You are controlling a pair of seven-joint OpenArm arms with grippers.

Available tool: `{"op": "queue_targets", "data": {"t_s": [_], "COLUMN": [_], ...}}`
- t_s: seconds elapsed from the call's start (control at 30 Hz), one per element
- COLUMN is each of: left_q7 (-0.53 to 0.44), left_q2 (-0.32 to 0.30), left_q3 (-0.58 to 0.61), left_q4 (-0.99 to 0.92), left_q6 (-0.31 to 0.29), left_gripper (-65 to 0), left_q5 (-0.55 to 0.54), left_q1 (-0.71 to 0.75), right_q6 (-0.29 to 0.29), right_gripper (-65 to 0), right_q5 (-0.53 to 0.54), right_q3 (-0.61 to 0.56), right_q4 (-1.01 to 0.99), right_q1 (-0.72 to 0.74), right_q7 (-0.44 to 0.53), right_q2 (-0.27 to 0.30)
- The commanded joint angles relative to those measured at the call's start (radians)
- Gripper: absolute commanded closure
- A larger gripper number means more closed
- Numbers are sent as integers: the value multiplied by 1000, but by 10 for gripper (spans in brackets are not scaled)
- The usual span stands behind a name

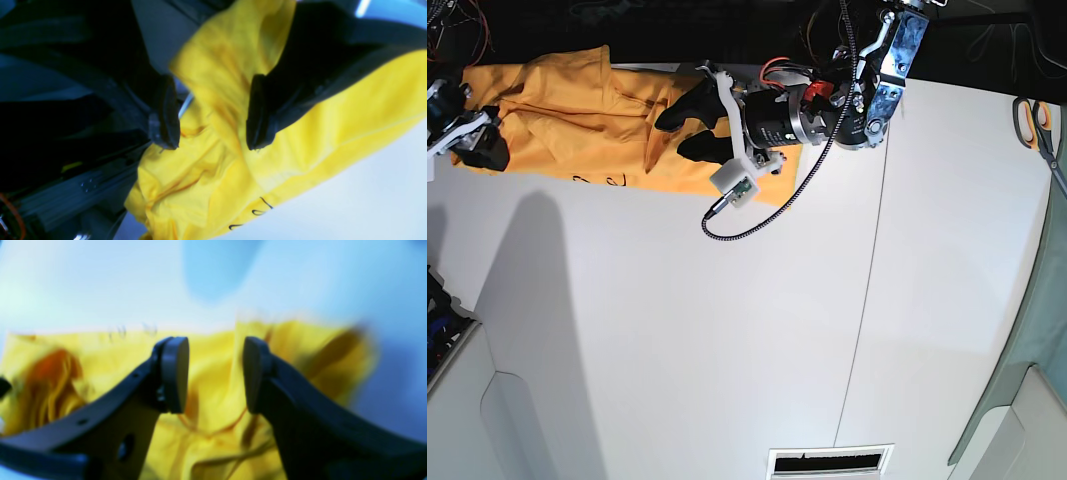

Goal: Layout the t-shirt on the table in an organized manner, then fold the t-shirt properly
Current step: 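Lift the shirt end with the left gripper and fold it toward the right gripper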

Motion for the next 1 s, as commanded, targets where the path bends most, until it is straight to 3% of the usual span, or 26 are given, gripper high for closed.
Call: {"op": "queue_targets", "data": {"t_s": [0.0,0.1,0.23,0.4,0.53,0.77,0.87,0.9,0.97], "left_q7": [-20,-12,6,26,52,75,74,74,74], "left_q2": [11,20,20,17,12,9,-25,-42,-83], "left_q3": [0,0,-10,-72,-179,-298,-347,-366,-412], "left_q4": [15,15,15,16,16,16,15,15,15], "left_q6": [-9,-9,-9,-9,-9,-9,-9,-9,-9], "left_gripper": [-354,-354,-354,-354,-354,-354,-354,-354,-354], "left_q5": [-38,-61,-66,-67,-97,-120,-112,-112,-113], "left_q1": [-8,-9,-9,-9,-8,-7,-3,-2,-3], "right_q6": [7,-25,-45,-31,16,19,18,18,14], "right_gripper": [-268,-285,-453,-451,-450,-449,-444,-430,-338], "right_q5": [16,-24,-69,-29,13,14,16,28,55], "right_q3": [30,77,86,86,71,-83,-118,-119,-119], "right_q4": [35,43,-15,-177,-286,-328,-315,-313,-312], "right_q1": [4,2,1,2,2,2,2,2,5], "right_q7": [16,16,16,17,16,20,21,21,21], "right_q2": [21,43,98,152,151,151,145,143,142]}}
